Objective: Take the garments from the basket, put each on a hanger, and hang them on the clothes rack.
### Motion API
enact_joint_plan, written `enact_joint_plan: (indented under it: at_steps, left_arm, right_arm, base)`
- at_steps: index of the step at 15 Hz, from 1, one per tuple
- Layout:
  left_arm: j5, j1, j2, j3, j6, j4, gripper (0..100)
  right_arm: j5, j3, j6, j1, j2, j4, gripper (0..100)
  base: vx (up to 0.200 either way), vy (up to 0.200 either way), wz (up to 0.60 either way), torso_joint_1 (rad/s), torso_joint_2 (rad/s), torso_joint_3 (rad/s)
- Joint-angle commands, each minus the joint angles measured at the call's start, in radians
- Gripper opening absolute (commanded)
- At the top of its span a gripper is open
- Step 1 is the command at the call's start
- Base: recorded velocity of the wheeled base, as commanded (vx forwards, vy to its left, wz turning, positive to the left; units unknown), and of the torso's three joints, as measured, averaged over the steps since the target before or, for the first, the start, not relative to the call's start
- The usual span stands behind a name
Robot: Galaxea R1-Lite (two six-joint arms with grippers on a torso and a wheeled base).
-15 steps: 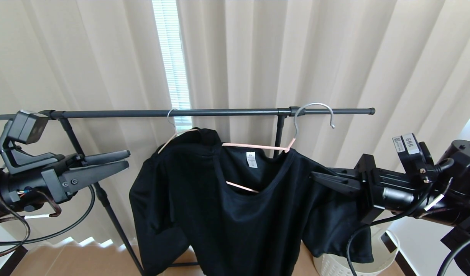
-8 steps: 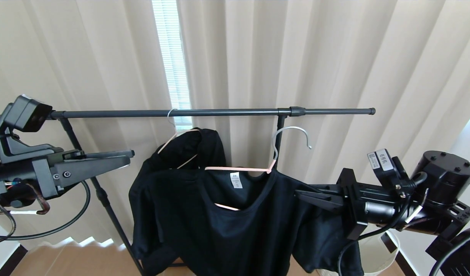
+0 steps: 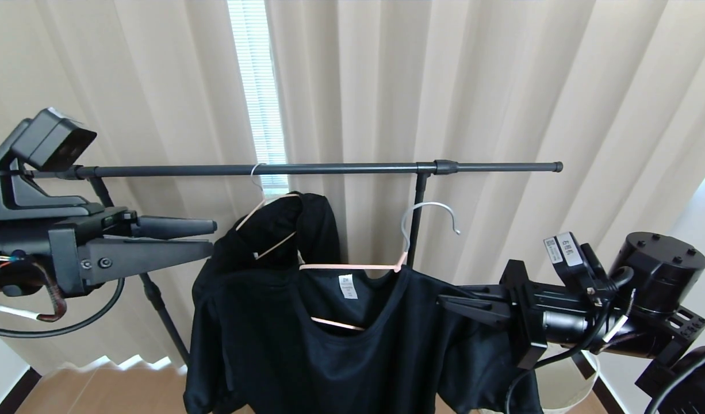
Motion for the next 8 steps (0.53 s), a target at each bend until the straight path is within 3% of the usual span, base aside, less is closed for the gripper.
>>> enact_joint_plan:
  at_steps: [1,2,3,6,8]
  left_arm:
    - [0.191,-0.112,0.031,-0.087,0.102,0.083,100]
    - [0.306,-0.155,0.052,-0.088,0.166,0.091,100]
    - [0.343,-0.174,0.068,-0.088,0.223,0.094,100]
    - [0.343,-0.175,0.106,-0.137,0.370,0.178,100]
    - [0.343,-0.186,0.120,-0.189,0.394,0.235,100]
  right_arm:
    - [0.002,0.002,-0.003,0.007,-0.015,-0.001,0]
    - [0.000,0.006,-0.003,0.009,-0.017,-0.001,0]
    - [0.000,0.008,-0.003,0.010,-0.017,-0.001,0]
    - [0.000,0.011,-0.009,0.020,-0.015,-0.001,0]
    - [0.000,0.009,-0.009,0.020,-0.015,-0.001,0]
  base:
    - [0.000,0.000,0.00,0.000,0.00,0.000]
    - [0.000,0.000,0.00,0.000,0.00,0.000]
    - [0.000,0.000,0.00,0.000,0.00,0.000]
    - [0.000,0.000,0.00,0.000,0.00,0.000]
    - [0.000,0.000,0.00,0.000,0.00,0.000]
